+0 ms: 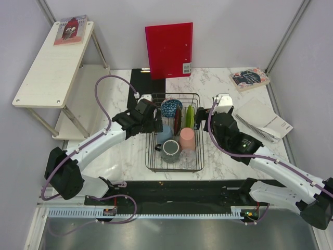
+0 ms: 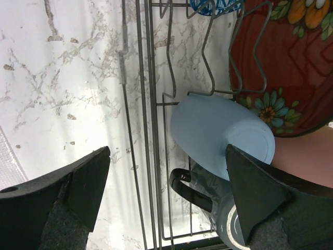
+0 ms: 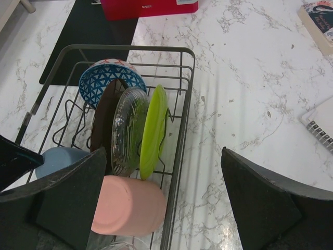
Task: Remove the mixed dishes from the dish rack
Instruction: Pick up the cup from the dish rack.
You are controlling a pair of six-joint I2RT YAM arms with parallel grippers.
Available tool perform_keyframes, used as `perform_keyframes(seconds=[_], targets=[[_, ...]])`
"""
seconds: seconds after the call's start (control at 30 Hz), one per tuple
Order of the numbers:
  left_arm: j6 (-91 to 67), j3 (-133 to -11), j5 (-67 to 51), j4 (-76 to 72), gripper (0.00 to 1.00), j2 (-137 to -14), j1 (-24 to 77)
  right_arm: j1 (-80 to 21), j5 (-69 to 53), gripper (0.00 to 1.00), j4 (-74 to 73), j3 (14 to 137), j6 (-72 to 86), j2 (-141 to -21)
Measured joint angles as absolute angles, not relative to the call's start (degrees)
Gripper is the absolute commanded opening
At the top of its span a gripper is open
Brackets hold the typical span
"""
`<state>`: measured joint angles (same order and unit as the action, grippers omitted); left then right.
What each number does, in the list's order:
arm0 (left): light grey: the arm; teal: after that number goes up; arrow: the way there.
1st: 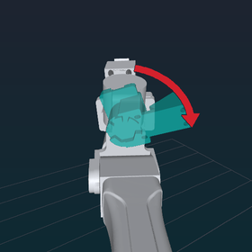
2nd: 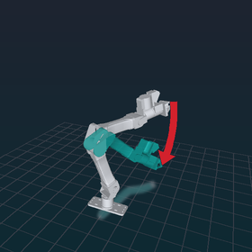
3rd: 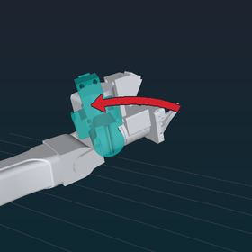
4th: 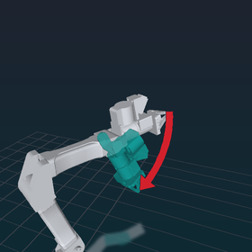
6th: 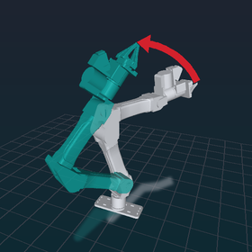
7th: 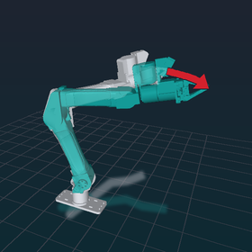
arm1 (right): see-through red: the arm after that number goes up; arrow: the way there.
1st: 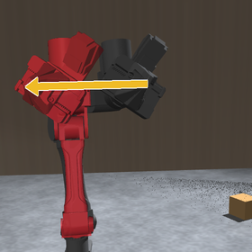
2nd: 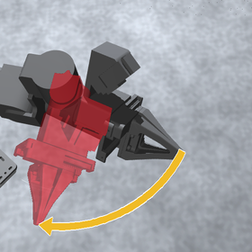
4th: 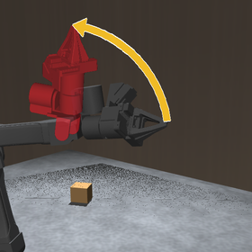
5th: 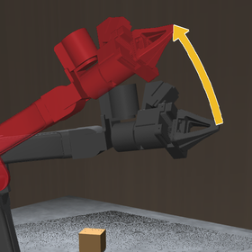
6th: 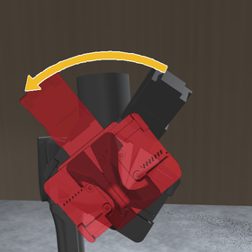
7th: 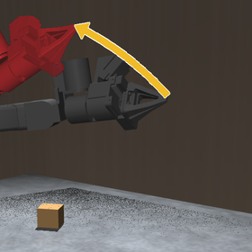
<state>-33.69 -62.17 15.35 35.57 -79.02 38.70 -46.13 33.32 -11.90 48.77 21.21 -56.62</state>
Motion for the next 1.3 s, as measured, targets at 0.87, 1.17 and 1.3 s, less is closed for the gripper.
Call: perform_keyframes(seconds=[0.87,1.17,1.3], targets=[[-27.0,-66.0,18.4,32.0,0.99,-84.1,46.8,-46.1,33.9,0.98,-12.6,48.1,21.2,-58.9],[-26.9,-66.0,18.6,31.1,0.99,-83.4,46.8,-46.2,33.9,0.98,-12.6,48.1,21.2,-59.0],[-26.9,-66.0,19.6,31.1,0.99,-80.8,46.8,-46.1,33.9,0.98,-12.6,48.1,21.2,-59.0]])
